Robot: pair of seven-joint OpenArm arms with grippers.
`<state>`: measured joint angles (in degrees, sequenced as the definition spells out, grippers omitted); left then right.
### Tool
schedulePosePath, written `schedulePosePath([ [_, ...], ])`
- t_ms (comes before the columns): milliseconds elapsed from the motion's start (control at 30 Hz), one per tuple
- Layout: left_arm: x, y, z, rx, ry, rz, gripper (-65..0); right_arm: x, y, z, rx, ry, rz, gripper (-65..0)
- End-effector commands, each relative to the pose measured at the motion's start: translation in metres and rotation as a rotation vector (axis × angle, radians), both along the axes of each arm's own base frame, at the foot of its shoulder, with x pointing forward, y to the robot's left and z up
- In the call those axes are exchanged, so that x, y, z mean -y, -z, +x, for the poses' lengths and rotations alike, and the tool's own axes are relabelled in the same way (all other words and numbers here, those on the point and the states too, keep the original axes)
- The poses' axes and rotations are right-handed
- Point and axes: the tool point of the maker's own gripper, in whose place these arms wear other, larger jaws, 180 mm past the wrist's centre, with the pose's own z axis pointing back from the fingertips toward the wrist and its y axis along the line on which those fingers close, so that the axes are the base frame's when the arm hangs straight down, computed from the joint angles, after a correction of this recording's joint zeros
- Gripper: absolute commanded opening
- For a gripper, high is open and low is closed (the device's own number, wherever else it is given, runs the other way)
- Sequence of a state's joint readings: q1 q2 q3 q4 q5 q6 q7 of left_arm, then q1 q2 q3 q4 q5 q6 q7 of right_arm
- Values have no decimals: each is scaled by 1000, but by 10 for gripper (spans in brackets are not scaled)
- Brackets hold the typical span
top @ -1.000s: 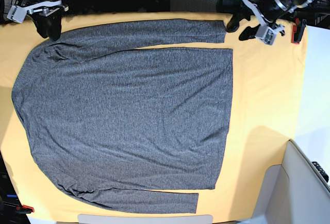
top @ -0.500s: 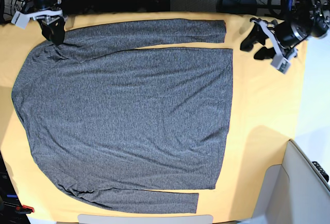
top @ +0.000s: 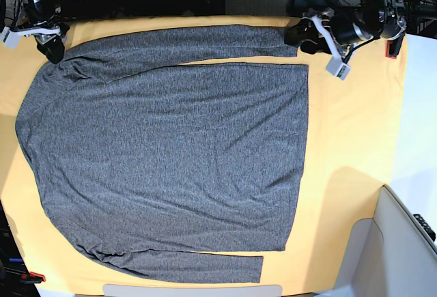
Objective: Fold the T-shirt properly
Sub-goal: 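Grasp the sleeve cuff near the shoulder with the left gripper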
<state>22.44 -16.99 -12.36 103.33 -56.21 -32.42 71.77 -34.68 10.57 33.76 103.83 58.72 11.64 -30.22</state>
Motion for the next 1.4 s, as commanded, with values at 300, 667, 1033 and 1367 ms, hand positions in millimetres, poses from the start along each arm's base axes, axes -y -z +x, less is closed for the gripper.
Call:
schedulePosePath([
  [300, 18, -9, 17, 17, -38, -60, -327, 20, -16, 2, 20, 17, -39, -388],
  [667, 11, -9, 16, 14, -36, -41, -328, 20, -16, 2, 20, 15, -43, -388],
  [1033, -23, -12, 19, 28, -111, 12, -328, 21, -16, 2, 18, 14, -47, -388],
  [1367, -6, -1, -3, -38, -67, -9, -328, 21, -11, 2, -12, 5, -97, -388],
])
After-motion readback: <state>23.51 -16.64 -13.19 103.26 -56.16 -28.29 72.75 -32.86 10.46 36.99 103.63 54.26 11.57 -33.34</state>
